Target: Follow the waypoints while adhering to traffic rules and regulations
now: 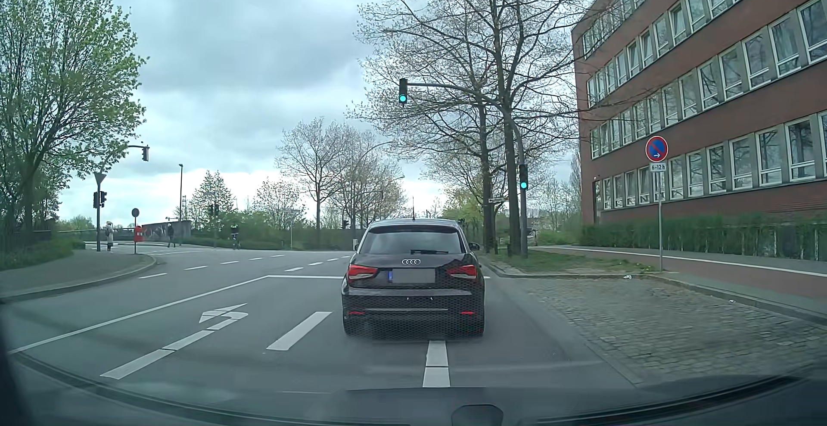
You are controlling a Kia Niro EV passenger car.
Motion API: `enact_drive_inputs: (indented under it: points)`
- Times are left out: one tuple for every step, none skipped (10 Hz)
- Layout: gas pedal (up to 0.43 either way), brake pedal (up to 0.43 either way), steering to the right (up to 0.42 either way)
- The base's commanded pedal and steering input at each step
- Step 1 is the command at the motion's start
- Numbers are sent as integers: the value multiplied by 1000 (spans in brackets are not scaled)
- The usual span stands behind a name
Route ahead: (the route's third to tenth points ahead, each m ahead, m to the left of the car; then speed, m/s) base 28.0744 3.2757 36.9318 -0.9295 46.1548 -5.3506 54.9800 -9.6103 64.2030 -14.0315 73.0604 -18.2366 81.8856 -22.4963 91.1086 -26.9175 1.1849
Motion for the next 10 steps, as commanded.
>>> enact_drive_inputs:
  points:
    - [248, 6, -5]
    - [248, 6, -5]
    - [260, 6, -5]
    - [268, 6, -6]
    - [268, 6, -6]
    - [268, 6, -7]
    - [268, 6, -8]
    - [268, 6, -8]
    - [268, 6, -8]
    - [268, 6, -8]
